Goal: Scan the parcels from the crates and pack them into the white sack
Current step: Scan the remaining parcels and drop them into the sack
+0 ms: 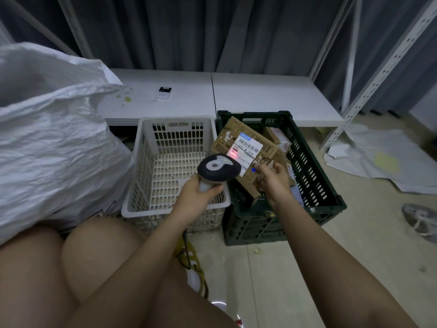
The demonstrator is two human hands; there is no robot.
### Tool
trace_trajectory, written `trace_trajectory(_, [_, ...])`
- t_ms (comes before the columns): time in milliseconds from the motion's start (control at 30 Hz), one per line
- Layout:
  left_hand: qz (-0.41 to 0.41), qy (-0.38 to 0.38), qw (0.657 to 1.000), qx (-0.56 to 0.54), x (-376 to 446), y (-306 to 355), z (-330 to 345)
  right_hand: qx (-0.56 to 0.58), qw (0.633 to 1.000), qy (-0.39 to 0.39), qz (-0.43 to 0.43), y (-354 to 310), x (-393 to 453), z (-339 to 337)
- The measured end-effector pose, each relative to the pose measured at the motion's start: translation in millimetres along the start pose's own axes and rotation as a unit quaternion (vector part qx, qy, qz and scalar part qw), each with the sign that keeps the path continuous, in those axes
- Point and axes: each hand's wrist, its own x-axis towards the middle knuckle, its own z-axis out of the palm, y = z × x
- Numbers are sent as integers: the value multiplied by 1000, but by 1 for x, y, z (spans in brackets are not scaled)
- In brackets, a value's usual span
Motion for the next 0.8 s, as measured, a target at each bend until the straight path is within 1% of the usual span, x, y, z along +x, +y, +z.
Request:
trace_trajectory(133, [1,-30,1000,1,4,1,3,4,1000,-1,-9,-4,-1,5])
trace_trajectory(367, [5,-20,1000,-9,9,-6,4,17,1000,1,-17,-6,2,7])
trace_trajectory(600, [-7,-7,1000,-13,10,-3,5,17,1000,-1,-17,-7,4,6])
trace_trajectory(800, [-20,-10,1000,-2,11,0,6,15,1000,-1,-17,-8,3,6])
